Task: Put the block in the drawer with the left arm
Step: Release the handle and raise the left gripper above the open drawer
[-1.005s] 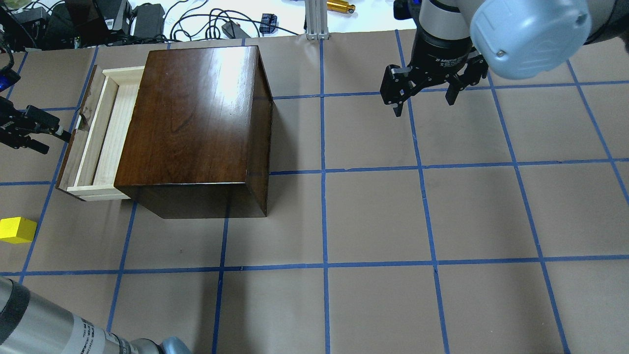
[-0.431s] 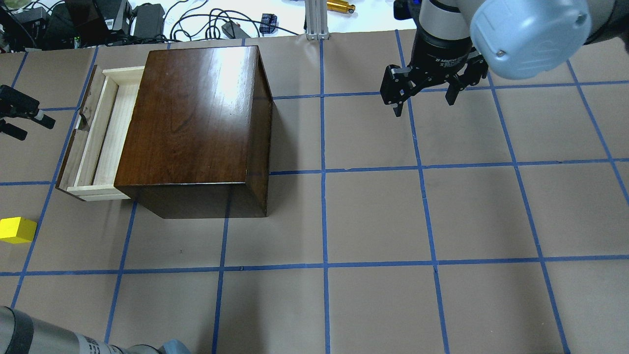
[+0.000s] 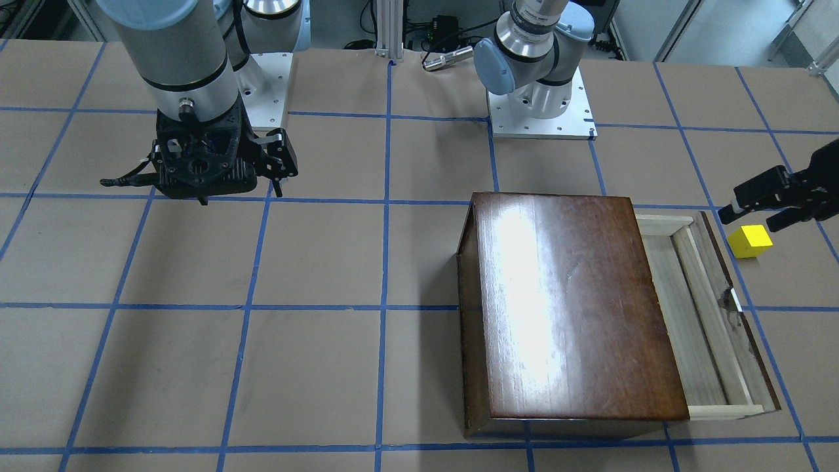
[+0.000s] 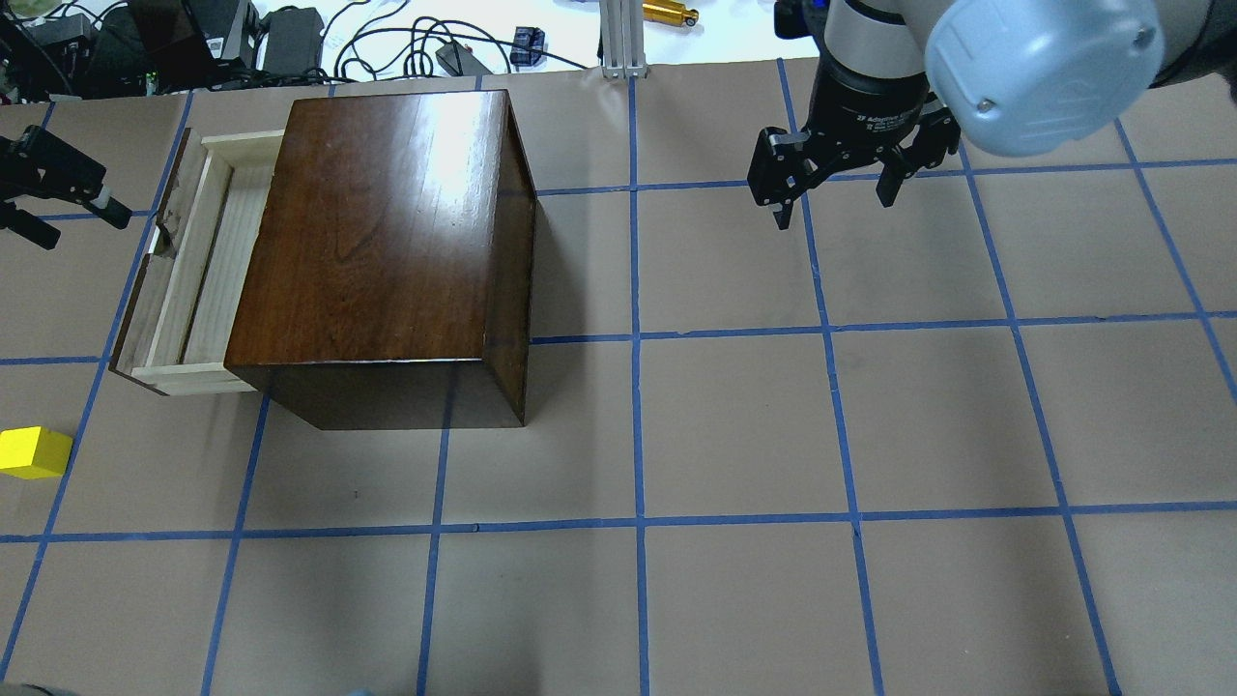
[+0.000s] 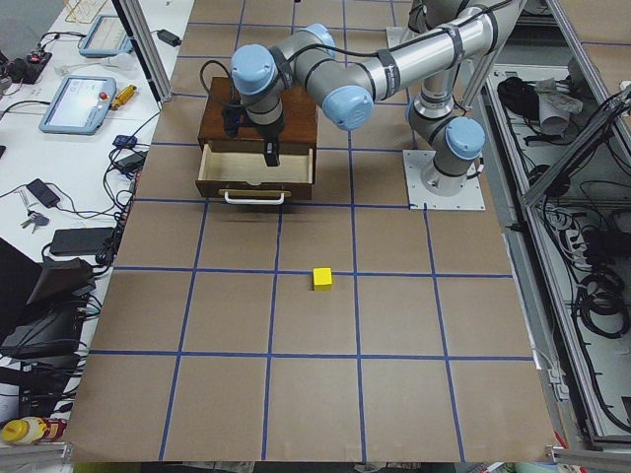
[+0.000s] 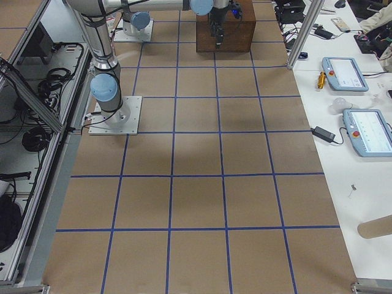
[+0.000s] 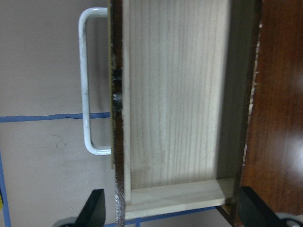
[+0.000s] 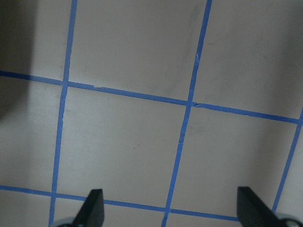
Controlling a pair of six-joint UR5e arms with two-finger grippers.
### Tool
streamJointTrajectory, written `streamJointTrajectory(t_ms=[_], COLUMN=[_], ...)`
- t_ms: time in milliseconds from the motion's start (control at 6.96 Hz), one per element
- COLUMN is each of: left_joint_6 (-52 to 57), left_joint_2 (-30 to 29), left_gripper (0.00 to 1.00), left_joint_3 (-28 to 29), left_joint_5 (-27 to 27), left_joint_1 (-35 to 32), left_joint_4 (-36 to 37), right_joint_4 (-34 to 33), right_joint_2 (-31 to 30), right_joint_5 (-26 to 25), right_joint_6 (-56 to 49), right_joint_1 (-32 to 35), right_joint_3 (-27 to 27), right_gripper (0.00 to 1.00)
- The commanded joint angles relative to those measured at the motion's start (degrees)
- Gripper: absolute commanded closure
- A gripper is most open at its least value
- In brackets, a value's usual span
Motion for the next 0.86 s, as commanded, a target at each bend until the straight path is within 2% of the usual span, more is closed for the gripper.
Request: streamJointTrajectory(t_ms=[0, 144, 287, 718], left_joint_6=[-16.77, -25.82, -29.39, -33.38], left_joint_2=[4.84, 6.25, 7.48, 8.63], left_gripper=[0.0, 0.0, 0.0, 0.0], left_joint_3=[-2.04, -2.4, -2.31, -3.71], left_joint_5=[0.31, 0.66, 5.1, 9.96], left_joint_1=[-9.75, -15.38, -20.65, -27.55], left_joint_4=[-0.3, 0.4, 1.45, 6.37], right_joint_4=[0.0, 0.0, 0.0, 0.0], right_joint_2=[0.0, 0.0, -0.09, 0.0], right_joint_5=[0.05, 0.05, 0.05, 0.05], right_joint_6=[0.05, -0.04, 0.05, -0.04], right_joint_1=[0.0, 0.0, 0.0, 0.0], right_joint_3=[0.0, 0.0, 0.0, 0.0], right_gripper=[0.0, 0.0, 0.0, 0.0])
